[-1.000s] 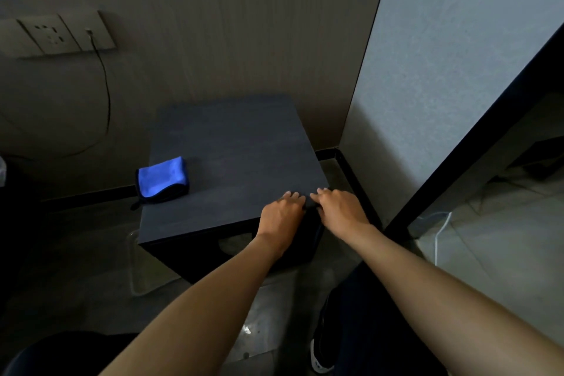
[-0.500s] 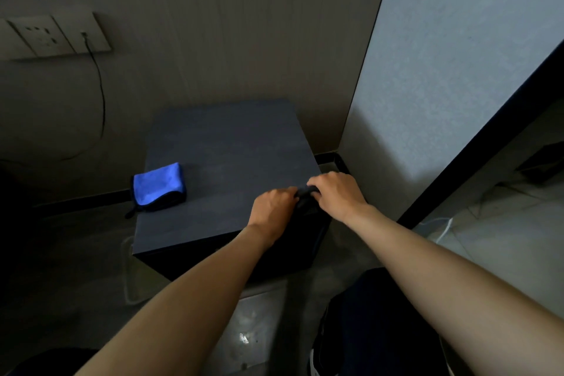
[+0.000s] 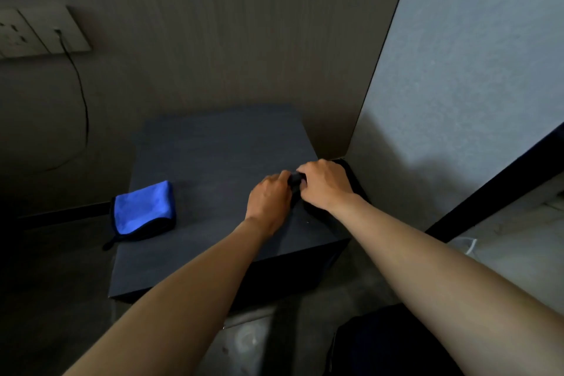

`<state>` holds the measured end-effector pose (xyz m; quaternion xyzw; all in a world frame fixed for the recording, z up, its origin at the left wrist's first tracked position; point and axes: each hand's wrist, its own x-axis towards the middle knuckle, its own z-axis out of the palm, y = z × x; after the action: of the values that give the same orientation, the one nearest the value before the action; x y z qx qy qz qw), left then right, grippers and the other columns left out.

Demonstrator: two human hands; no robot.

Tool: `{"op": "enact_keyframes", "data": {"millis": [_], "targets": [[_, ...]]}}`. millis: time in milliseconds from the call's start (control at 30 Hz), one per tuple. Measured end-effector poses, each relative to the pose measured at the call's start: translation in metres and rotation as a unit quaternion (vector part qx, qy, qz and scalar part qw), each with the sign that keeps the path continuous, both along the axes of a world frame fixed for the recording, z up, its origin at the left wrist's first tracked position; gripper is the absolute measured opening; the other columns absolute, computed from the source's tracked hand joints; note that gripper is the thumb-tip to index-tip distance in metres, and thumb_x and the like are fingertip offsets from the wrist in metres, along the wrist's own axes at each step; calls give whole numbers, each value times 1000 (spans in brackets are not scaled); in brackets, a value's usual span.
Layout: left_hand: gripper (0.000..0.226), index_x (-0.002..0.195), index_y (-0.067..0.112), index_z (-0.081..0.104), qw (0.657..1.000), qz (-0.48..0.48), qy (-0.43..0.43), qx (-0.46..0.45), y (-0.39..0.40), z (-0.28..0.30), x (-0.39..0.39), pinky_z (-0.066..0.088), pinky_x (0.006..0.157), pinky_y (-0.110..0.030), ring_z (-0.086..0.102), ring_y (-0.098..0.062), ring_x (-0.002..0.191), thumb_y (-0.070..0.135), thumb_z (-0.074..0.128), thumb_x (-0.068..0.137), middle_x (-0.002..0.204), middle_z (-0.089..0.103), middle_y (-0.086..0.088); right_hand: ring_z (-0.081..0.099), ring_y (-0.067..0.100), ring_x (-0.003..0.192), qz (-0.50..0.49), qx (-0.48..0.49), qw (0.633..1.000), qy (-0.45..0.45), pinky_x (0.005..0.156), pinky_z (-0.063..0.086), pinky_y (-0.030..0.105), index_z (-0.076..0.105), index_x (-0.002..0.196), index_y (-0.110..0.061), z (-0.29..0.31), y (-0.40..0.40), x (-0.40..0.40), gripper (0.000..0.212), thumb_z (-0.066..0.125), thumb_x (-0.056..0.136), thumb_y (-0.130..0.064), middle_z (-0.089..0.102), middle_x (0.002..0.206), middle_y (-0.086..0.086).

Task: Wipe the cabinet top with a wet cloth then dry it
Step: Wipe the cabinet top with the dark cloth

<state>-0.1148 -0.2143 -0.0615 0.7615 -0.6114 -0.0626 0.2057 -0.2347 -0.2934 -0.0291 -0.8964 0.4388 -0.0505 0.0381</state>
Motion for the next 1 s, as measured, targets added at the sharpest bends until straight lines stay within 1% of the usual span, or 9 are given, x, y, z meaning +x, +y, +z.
{"op": "enact_keyframes", "data": {"millis": [100,200,267,367,433,567,733,900,1000], "targets": [[23,114,20,56,1000,-16,0,6,-9,-8,7,52,78,-36,65,-25,101,29,40,100,117,64,-4,67,27,99,-17,27,999,23,77,53,33,70,111,-23,-6,-10,5,36,50,87,-41,71,108,3],[39,138,18,46,998,-46,-20,27,-17,-14,16,37,108,-34,42,-20,136,30,40,102,148,44,-5,59,26,118,-10,68,996,58,93,51,40,63,127,-21,-12,-25,12,47,36,96,-44,61,132,4],[49,148,16,34,997,-61,-29,48,-23,-15,21,23,117,-35,24,-18,146,31,37,103,156,31,-4,47,26,132,16,91,992,89,106,42,42,50,139,-15,-14,-33,17,49,29,103,-38,46,148,7],[55,154,14,21,995,-60,-36,76,-33,-19,25,18,120,-36,13,-18,149,33,32,104,161,18,-3,18,25,149,41,119,984,127,118,24,44,23,154,-10,-21,-40,20,51,27,107,-29,15,163,9],[55,155,14,18,993,-61,-52,88,-35,-21,24,18,120,-35,12,-18,149,33,30,104,161,15,-3,8,22,151,37,129,983,125,120,19,42,13,156,-11,-28,-40,19,54,29,107,-27,5,164,7],[52,153,13,23,993,-51,-67,81,-25,-17,14,23,118,-32,17,-19,148,30,32,105,160,20,-4,11,23,151,36,95,990,101,121,20,39,17,155,-11,-36,-31,12,53,32,106,-25,9,164,8],[49,150,18,29,993,-30,-85,79,10,-12,-11,42,103,-33,37,-20,140,31,36,104,158,27,-3,14,21,150,48,69,993,81,121,18,36,21,155,-11,-43,3,-14,52,33,106,-24,14,163,8],[49,150,16,29,988,-35,-119,97,46,-2,-44,51,91,-35,36,-17,141,28,39,104,157,29,-2,19,20,150,35,66,994,77,113,31,36,23,154,-14,-43,39,-41,50,33,106,-23,15,163,6],[50,149,14,31,984,-34,-143,99,64,4,-61,54,84,-34,44,-18,135,25,45,102,155,32,-5,19,18,150,20,74,994,76,111,35,36,23,154,-15,-44,57,-57,49,31,106,-19,14,164,4]]}}
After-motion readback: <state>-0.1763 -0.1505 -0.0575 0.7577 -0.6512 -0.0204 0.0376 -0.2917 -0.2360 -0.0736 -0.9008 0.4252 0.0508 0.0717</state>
